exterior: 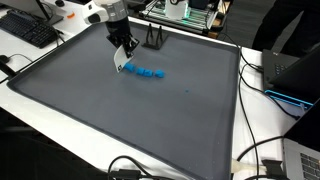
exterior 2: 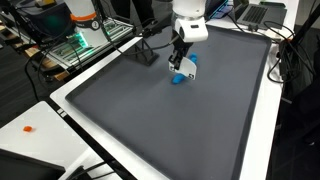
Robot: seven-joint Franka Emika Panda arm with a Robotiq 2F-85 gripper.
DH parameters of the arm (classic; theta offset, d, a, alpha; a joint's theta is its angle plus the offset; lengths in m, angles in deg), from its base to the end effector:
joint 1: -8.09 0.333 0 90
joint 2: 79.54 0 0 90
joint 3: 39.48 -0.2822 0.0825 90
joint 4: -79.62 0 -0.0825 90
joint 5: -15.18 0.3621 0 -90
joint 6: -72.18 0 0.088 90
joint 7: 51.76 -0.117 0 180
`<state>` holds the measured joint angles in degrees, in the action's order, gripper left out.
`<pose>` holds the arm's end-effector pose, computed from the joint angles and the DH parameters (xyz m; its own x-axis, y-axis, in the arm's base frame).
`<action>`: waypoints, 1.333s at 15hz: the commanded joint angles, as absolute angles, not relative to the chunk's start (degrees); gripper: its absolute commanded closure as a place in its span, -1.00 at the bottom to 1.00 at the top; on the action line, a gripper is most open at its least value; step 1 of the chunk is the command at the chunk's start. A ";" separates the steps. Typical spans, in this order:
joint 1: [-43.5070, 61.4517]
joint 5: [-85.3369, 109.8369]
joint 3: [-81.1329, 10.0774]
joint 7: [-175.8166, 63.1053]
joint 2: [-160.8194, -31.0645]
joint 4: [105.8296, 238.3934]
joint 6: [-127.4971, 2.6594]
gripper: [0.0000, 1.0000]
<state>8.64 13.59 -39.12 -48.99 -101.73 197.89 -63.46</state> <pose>0.5550 0.0013 0.2124 0.9938 0.0717 -0.0851 0.0733 -0.9972 0.0159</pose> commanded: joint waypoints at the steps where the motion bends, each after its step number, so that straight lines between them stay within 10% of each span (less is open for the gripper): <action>1: 7.74 14.08 -39.56 -47.65 -103.99 197.49 -63.93 0.98; 20: 6.31 18.89 -41.91 -43.68 -104.71 198.12 -63.88 0.98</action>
